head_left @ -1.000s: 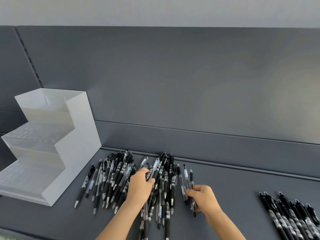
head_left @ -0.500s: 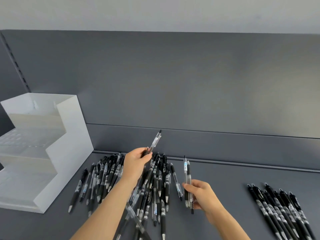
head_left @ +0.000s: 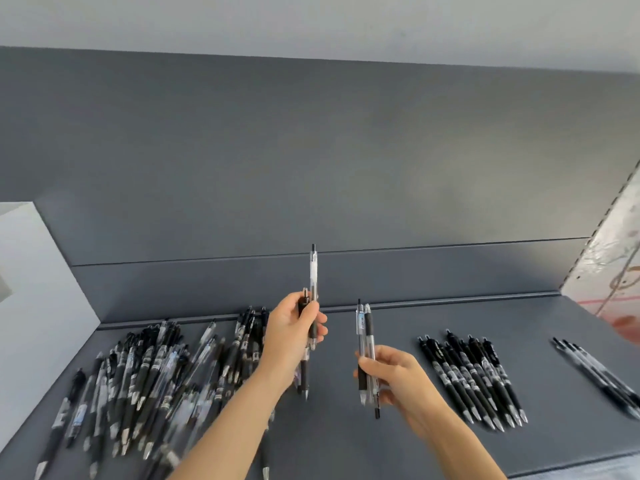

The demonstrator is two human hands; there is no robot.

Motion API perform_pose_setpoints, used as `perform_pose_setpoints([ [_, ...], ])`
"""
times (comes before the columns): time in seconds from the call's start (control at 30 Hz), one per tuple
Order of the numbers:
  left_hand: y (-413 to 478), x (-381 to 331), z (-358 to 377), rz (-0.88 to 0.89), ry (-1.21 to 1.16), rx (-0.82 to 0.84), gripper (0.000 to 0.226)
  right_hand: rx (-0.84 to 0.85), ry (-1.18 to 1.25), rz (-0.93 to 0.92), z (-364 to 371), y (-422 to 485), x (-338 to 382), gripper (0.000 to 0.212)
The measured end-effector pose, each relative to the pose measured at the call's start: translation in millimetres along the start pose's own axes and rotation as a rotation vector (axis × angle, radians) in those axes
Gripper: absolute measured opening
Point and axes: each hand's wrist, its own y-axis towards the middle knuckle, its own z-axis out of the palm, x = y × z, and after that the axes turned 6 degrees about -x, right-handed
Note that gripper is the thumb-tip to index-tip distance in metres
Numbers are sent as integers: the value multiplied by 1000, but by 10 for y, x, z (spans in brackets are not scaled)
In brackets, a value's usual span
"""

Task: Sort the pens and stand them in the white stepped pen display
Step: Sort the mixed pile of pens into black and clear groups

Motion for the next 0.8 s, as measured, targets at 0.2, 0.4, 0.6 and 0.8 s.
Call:
perform_pose_setpoints([
  [0.2,-123,189,541,-136,126,79,11,-83,29,3,-517,-49,-53,10],
  [0.4,-339,266,1186,-183,259,207,17,-134,15,20,-1203,-61,-135,15],
  [0.6,-581,335,2089,-156,362,210,31,-154,-17,10,-2161,-33,-184,30],
  [0.8,-810,425,3041,-87,489,259,36,-275,-118,-5,-3184,-61,-221,31],
])
